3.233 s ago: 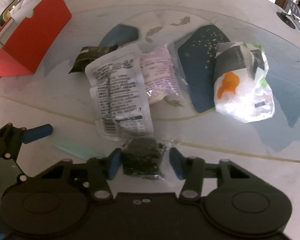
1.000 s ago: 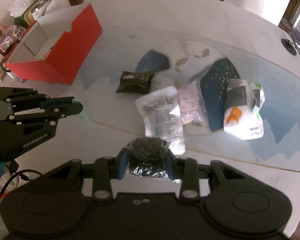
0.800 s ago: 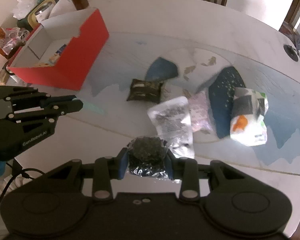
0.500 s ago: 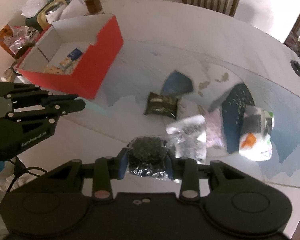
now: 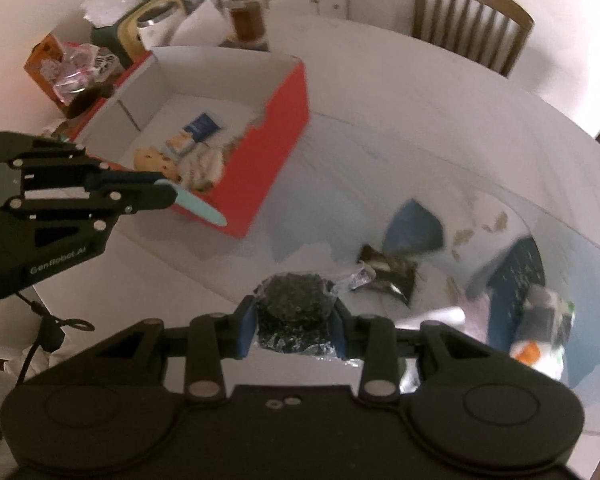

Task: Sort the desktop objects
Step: 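Carry the seaweed bag in the right tool while the left tool carries the green stick to the box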

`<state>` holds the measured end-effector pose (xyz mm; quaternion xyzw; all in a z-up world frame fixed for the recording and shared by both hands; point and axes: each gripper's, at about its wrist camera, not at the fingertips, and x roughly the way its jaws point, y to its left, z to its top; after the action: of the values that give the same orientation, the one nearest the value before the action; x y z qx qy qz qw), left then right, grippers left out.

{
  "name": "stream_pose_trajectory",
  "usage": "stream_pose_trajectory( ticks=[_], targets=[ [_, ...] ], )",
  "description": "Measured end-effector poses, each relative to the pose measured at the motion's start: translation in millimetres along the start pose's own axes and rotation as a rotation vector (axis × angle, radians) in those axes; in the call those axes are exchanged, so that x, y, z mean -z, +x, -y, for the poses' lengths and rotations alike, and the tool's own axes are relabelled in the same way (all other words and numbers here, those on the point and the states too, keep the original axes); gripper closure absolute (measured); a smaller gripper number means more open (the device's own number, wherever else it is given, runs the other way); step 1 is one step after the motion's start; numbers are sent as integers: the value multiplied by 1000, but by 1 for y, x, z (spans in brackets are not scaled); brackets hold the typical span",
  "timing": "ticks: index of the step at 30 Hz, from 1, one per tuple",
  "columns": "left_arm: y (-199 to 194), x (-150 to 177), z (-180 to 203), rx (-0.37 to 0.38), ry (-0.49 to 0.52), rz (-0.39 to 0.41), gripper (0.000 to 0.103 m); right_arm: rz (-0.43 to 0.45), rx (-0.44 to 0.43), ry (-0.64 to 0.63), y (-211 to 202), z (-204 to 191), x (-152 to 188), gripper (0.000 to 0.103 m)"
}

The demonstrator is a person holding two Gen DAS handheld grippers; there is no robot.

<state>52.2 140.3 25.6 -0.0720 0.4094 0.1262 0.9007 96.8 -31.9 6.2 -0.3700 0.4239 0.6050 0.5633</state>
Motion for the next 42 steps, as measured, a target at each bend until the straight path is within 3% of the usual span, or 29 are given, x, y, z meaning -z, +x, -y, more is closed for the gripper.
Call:
stream_pose_trajectory(
  ticks=[22, 42],
  targets=[
    [-33, -20, -100, -94, -85, 66, 97, 68, -20, -169, 14, -70, -89, 66],
    [28, -7, -176, -164, -120, -64, 97, 24, 5, -218, 90, -102, -140, 66]
  ],
)
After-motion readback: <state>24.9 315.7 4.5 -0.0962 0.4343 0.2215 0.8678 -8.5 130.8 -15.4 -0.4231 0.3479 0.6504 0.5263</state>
